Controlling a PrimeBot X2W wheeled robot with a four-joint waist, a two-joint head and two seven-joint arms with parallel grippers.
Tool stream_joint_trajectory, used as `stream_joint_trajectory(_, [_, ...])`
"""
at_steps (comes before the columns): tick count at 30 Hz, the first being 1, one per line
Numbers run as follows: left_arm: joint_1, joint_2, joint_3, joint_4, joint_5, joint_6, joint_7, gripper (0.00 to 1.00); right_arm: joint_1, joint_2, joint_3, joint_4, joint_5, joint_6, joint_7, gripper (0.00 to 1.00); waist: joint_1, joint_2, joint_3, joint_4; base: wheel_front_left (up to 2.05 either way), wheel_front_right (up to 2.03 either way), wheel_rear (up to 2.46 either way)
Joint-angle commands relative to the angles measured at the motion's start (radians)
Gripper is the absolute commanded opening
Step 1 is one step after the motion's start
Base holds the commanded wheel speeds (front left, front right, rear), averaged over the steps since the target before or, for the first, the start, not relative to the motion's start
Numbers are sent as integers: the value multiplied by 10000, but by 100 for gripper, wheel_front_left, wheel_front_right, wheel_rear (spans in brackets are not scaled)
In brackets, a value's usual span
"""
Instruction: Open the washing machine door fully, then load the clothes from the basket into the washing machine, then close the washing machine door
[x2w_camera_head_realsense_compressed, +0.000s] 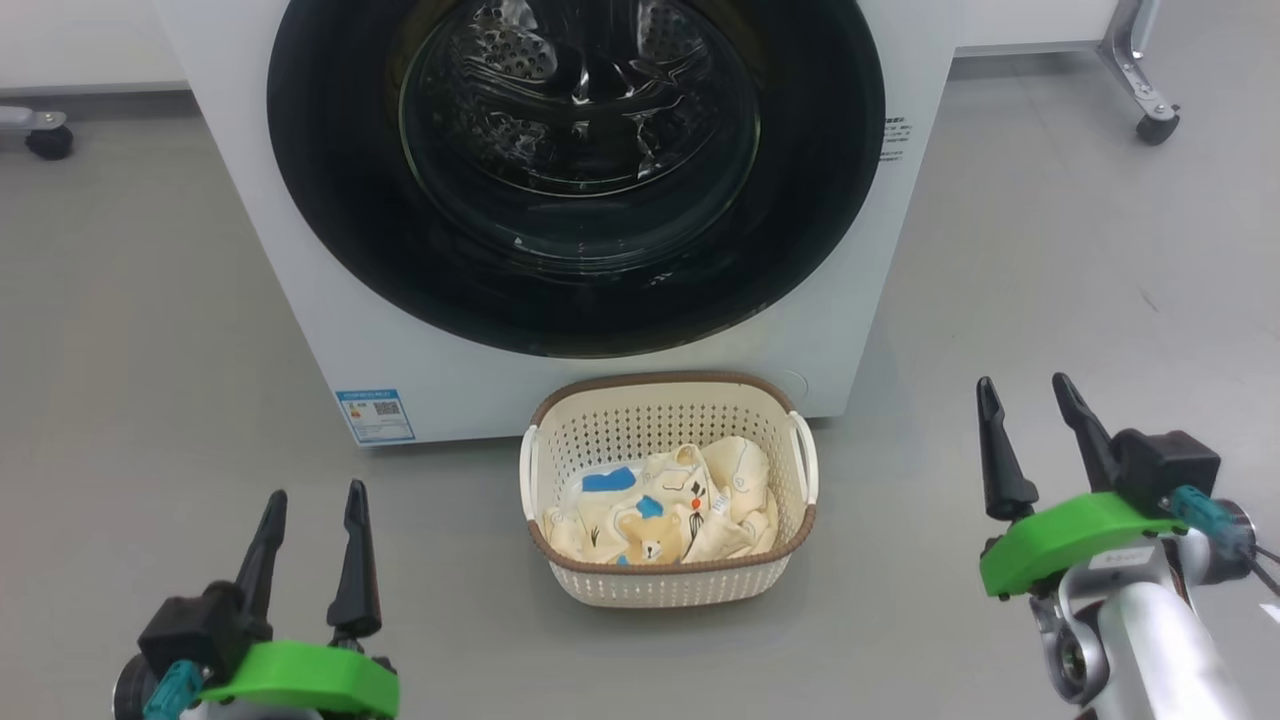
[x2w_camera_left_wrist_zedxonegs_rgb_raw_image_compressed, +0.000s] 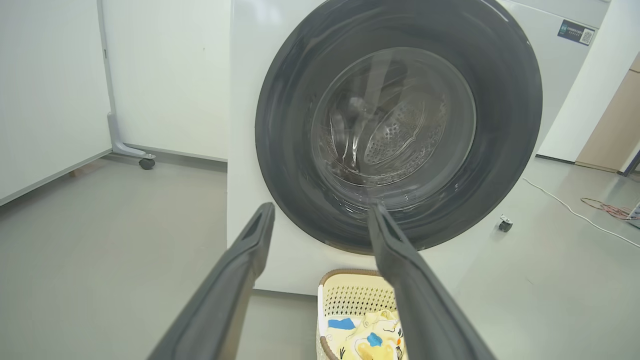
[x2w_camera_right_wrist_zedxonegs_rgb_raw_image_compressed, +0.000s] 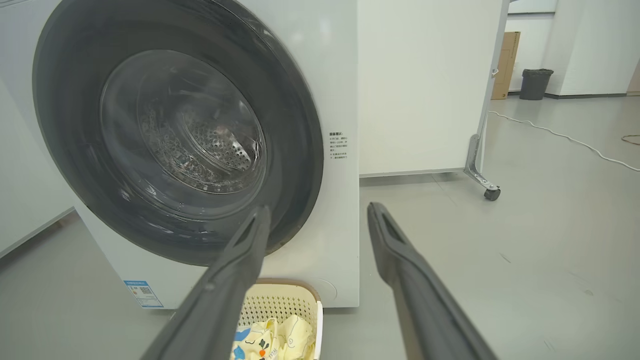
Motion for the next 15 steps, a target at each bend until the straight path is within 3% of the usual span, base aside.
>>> stream_joint_trajectory(1, [-548, 184, 256, -249, 236, -58, -123, 100, -708, -134, 228, -251, -294, -26, -171, 100, 0, 0, -6, -6, 0, 0, 0])
stream_joint_trajectory(11, [-807, 298, 85, 615, 1340, -243, -445, 100, -1144, -144, 326, 684, -1594, -29, -495, 100, 0, 0, -35, -82, 0, 0, 0])
stream_joint_trajectory(15, [-859, 293, 103, 716, 1294, -272, -450, 100, -1193, -145, 341, 785, -1581, -29, -500, 100, 0, 0, -27, -84, 0, 0, 0])
